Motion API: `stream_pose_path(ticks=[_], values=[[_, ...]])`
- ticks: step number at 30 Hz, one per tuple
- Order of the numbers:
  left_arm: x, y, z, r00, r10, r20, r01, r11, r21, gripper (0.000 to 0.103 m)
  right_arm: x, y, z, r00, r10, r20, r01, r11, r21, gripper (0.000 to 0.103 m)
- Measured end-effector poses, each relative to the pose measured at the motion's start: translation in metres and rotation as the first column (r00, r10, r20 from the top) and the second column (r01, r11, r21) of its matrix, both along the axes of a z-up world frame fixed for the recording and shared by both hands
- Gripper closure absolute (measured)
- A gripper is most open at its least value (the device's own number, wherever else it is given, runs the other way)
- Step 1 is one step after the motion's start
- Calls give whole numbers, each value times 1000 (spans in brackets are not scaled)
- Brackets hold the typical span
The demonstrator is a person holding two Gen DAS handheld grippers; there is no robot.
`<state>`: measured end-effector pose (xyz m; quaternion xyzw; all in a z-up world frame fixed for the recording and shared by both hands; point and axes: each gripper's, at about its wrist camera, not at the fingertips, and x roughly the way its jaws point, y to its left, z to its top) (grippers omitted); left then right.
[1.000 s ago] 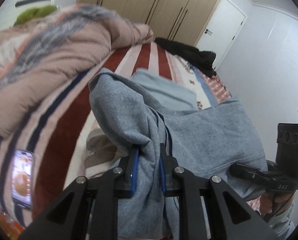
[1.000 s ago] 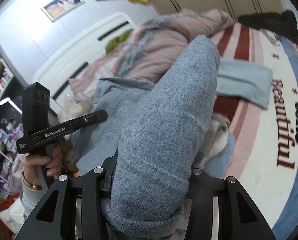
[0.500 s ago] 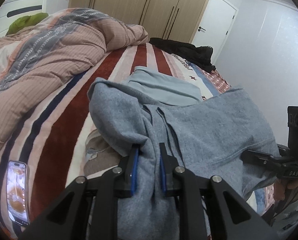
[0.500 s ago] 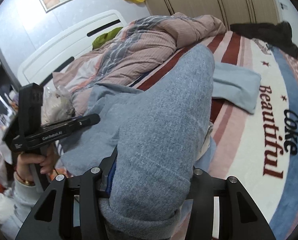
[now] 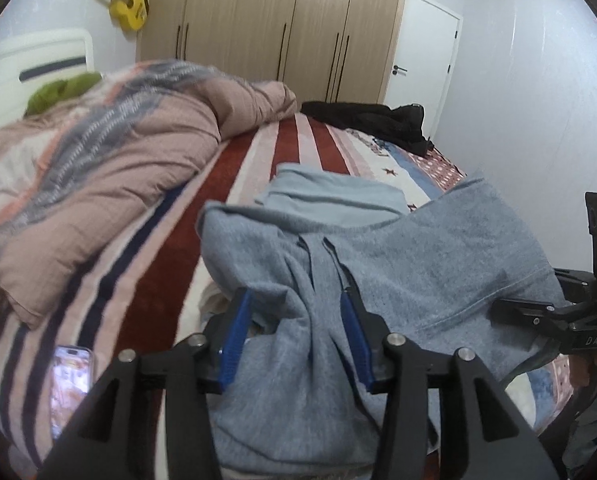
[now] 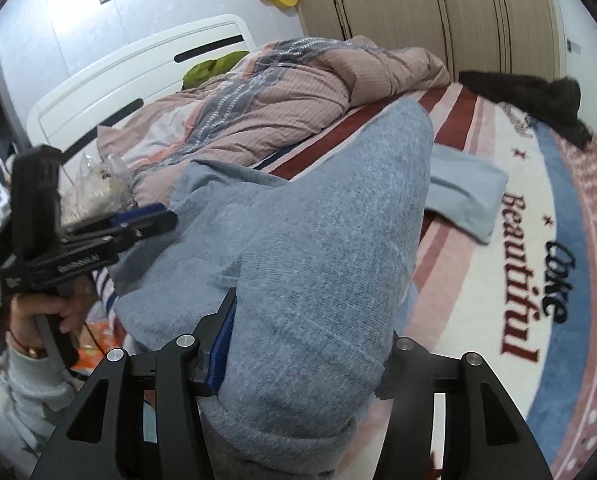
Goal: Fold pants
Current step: 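Lower the sweatpants onto the clothes stack and open both grippers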
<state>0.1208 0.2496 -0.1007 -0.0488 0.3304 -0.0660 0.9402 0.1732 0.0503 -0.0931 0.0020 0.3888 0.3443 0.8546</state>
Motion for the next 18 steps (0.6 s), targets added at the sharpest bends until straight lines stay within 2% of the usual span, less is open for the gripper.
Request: stream_pose_path(ticks=[2,9,11,14,18], values=[[-4,1,6,1000,7,20,-7,1000,7,55,-5,-2,5,999,-18,32,19,999,-29,49],[-13,10,32,996,17,90,-15,1000,-25,55,-19,-10,22,995,-32,92,39,996,-78,48],[-12,11,34,996,11,93,-8,999,-33,55,-25,-15,32,989,-48,143,60,995,-81,48],[-7,13,34,997,-1,82,6,998,-58,54,-32,-22,48,968,-80,237,101,992,-76,41],[4,11,23,998,-32,46,37,994,-101,54,-31,-11,54,974,9,224,2,999,-50,41]])
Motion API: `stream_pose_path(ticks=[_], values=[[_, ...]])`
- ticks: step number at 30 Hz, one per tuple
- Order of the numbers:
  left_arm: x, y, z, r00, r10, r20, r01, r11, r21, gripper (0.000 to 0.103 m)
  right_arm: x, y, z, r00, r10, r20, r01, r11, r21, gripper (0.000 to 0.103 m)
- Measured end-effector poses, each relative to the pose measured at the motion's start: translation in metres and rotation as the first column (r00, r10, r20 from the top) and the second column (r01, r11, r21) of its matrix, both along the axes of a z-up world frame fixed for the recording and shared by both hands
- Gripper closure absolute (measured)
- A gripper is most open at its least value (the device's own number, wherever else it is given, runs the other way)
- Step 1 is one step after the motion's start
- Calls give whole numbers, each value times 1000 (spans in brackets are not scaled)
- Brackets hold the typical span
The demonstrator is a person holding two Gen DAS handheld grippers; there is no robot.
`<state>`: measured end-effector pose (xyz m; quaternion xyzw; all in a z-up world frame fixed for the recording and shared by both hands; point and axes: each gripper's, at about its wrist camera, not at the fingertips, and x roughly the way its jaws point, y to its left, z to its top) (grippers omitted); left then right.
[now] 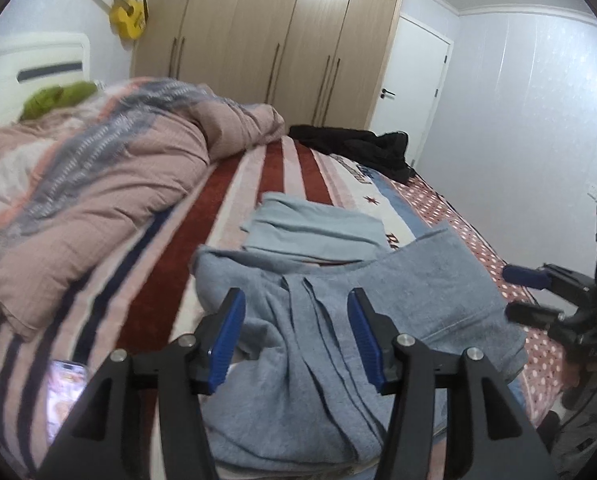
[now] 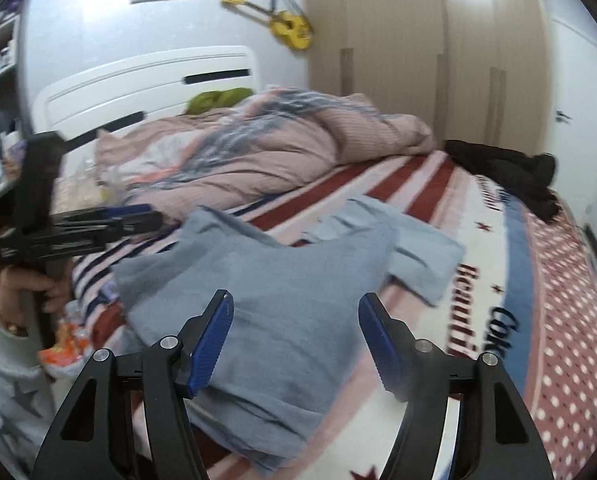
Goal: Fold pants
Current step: 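Lower the sweatpants onto the clothes stack and open both grippers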
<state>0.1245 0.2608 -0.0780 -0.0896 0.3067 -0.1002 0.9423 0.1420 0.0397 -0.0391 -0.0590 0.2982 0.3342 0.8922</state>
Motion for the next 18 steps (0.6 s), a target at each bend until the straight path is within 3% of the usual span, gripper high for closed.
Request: stream_pose_path(ticks=[2,8,13,18], values=[[7,1,-10,999,1,-35,-1,1000,-6,54,5,10,-8,999,45,-24,-45,999,-5,41],[24,7,-59,984,28,-178,-23,999,29,53,23,9,-46,995,14,-94,-18,999,-36,39],[20,22,-75,983,26,-180,-38,997,-63,47,36,-6,-70,983,8,-183,-3,1000,26,39],[17,12,-67,978,75,-196,-77,997,-2,43,32,-6,-73,984,0,-175,3,1000,14,38]])
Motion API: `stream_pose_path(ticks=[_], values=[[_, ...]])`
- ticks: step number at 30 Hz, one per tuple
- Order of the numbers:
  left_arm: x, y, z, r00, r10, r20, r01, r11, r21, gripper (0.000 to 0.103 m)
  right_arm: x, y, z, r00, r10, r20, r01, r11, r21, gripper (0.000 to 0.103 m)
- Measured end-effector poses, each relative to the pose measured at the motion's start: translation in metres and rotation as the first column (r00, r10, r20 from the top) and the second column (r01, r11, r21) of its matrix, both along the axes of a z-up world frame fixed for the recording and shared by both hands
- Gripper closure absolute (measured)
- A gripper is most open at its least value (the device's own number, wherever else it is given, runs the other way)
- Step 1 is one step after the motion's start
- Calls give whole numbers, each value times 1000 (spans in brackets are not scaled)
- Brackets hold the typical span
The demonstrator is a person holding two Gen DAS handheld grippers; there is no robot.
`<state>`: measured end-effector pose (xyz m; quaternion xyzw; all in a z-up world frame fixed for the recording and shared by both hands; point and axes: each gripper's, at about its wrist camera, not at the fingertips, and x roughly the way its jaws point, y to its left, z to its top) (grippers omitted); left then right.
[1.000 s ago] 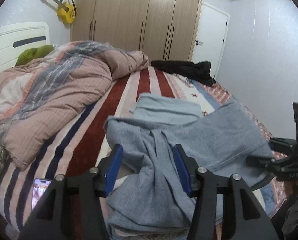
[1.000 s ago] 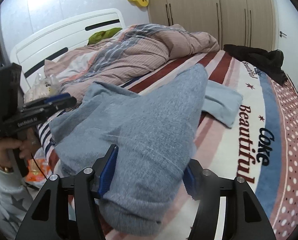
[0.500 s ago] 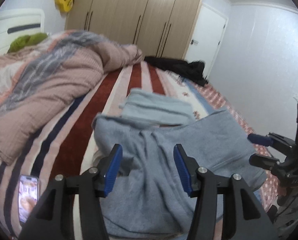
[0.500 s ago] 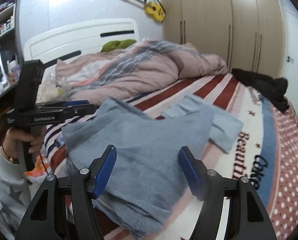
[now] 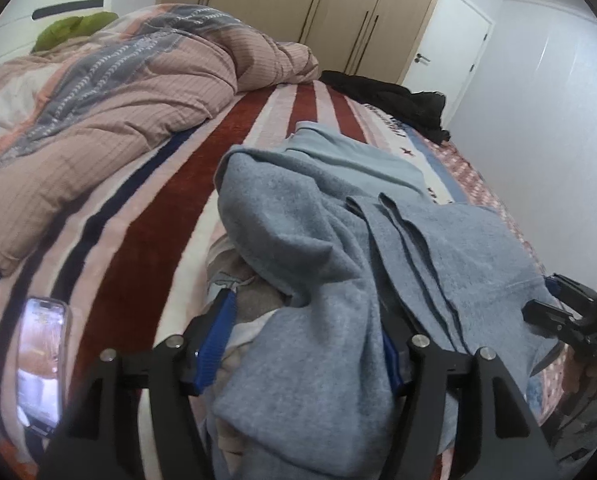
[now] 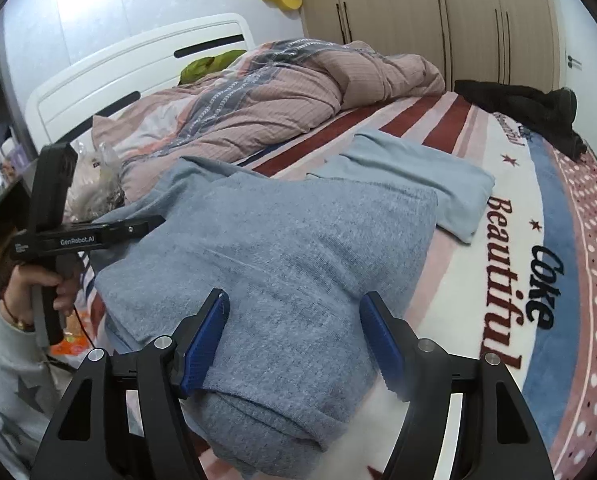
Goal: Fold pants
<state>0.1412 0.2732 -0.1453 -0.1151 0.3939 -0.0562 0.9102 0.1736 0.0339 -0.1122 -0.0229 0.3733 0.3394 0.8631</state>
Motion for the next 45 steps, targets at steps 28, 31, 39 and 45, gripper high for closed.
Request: stream_pose_path(ticks=[28,31,39,45], values=[[-156,-196,147,873,-100,477,56,993,106,1,-177,-152,104,882,-220,417,197,976,98,18],[-169,-211,137,850,-80,521,31,994,102,1,-196,-165,105,842,-267,468,243,963,113,14],[-176,-235,108,876,-61,479,-16,988,155,1,-233,-193,92,786,-359,503,321,933,164,1],[-180,-237,104,880,-57,472,-21,987,158,1,-240,-198,89,782,-375,498,329,927,181,1]])
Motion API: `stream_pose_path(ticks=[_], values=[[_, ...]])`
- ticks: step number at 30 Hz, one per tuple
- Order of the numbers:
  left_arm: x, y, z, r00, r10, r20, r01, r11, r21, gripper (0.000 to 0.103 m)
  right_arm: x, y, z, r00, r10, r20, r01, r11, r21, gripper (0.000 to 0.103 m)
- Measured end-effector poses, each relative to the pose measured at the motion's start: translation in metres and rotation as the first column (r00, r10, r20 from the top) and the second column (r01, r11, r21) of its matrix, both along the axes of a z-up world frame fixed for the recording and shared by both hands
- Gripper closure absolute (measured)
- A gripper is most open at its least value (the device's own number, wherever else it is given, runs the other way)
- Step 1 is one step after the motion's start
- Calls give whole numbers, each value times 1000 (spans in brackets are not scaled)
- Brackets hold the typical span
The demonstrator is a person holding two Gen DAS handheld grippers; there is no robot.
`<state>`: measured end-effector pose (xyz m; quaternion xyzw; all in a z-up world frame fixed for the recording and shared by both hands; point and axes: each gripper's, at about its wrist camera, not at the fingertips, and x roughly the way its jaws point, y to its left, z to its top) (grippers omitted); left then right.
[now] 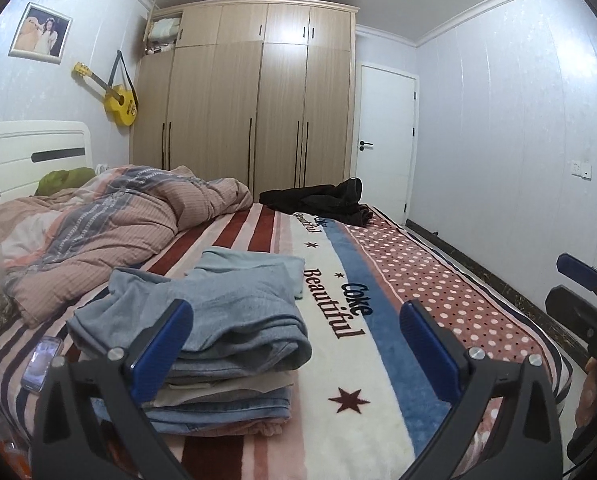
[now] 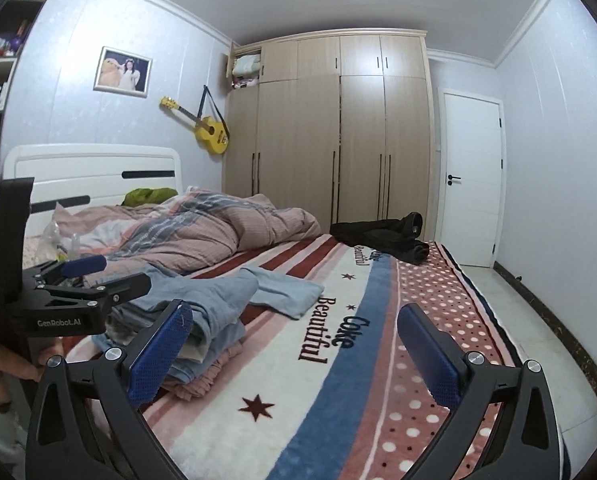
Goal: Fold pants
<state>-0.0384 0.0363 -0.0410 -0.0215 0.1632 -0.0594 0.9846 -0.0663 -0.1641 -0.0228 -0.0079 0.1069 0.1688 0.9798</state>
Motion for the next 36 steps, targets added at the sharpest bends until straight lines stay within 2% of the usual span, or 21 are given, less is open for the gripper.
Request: stream_pose_path(ticks=[16,36], values=[[-6,-6,6,1000,1,19,-1,1000,13,1,1,-4,-10,1000,-1,-21,1,1000,-10,1],[-15,-13,10,1000,-14,26,13,1000,18,1,-7,-4,-5,1000,-18,-18,18,1000,-9,1]])
